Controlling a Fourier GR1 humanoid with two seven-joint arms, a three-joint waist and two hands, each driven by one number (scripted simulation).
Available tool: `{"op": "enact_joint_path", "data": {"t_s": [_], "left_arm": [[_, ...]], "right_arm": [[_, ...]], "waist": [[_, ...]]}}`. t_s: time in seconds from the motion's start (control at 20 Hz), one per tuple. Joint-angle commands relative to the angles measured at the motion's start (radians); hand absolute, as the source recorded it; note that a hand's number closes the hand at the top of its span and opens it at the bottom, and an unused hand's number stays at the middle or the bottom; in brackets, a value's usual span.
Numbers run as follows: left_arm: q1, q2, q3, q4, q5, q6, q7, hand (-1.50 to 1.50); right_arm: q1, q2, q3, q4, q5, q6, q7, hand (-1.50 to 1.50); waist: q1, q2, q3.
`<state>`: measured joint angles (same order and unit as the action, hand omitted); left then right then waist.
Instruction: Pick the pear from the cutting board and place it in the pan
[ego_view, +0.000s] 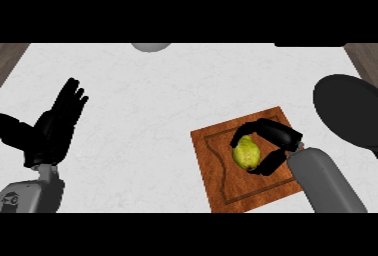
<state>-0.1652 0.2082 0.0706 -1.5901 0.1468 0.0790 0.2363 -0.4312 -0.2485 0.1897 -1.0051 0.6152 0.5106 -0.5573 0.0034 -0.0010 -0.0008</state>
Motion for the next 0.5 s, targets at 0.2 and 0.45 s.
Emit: {"op": "enact_joint_path", "data": {"t_s": [0.2,0.45], "left_arm": [[-0.016,-0.021,0.002,-0.064,-0.002,0.001,0.078,0.00],[0.025,-0.013,0.030,-0.013,0.005,-0.025,-0.008,0.00]], "right_arm": [[-0.021,0.054,-0.041,0.079,0.017,-0.042,-0.078,1.50],[0.027,0.068,-0.017,0.012,0.104,-0.147,0.147,1.50]], "waist": [[0.001,0.001,0.001],[-0.008,-0.004,0.000]]}}
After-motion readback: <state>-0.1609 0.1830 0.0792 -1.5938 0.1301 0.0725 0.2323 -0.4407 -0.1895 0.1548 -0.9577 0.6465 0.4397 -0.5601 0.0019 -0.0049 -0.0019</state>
